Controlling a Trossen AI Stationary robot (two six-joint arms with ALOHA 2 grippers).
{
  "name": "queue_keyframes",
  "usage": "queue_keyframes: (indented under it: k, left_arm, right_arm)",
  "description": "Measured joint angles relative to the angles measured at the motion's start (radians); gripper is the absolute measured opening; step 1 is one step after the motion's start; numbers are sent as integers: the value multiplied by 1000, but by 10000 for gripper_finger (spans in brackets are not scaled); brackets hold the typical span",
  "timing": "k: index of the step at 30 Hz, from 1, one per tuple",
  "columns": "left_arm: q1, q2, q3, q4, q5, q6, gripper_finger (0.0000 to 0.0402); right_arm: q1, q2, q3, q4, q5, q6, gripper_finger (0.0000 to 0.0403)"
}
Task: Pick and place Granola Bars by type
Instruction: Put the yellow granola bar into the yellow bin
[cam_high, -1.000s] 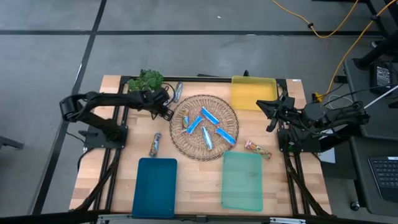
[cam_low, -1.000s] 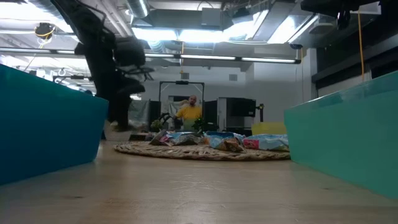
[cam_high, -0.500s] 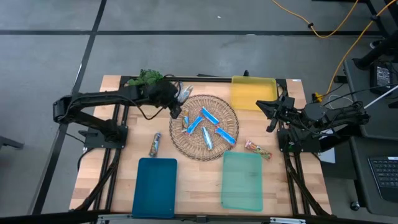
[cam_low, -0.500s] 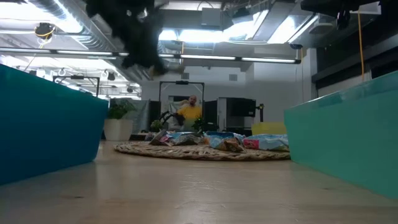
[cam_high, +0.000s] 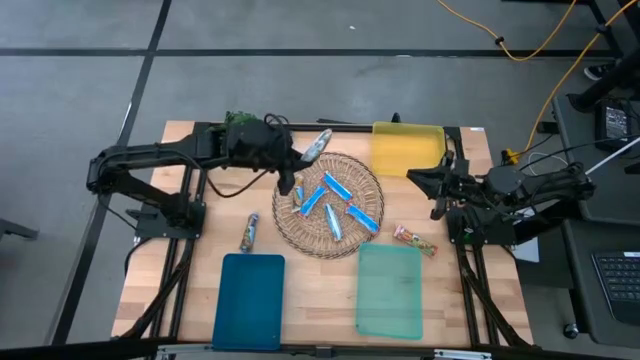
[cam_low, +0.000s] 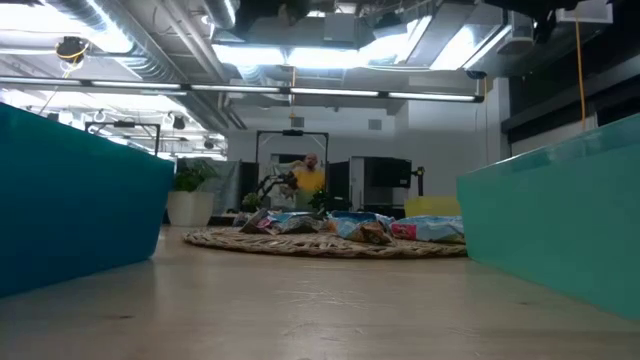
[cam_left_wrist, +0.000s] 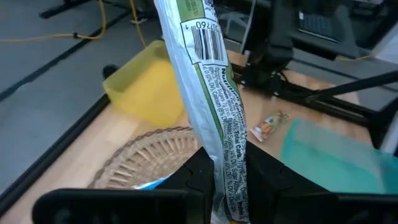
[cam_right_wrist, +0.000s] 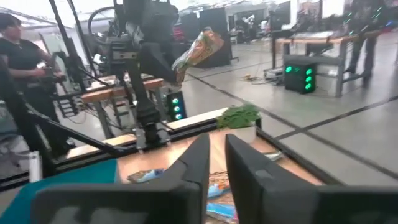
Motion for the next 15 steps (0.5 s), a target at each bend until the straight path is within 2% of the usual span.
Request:
queue_keyframes:
  k: [5,10,15]
  left_arm:
    - [-61,43,45,6,-13,17,56]
    - [-95,110,107,5,-16,60,56]
    - [-108,167,177,1,-16,126,56]
  right_arm:
    - [0,67,4,88,-9,36,131]
    - [-30,169,80,123,25,37,202]
    - [-105,286,192,123,9,35,243]
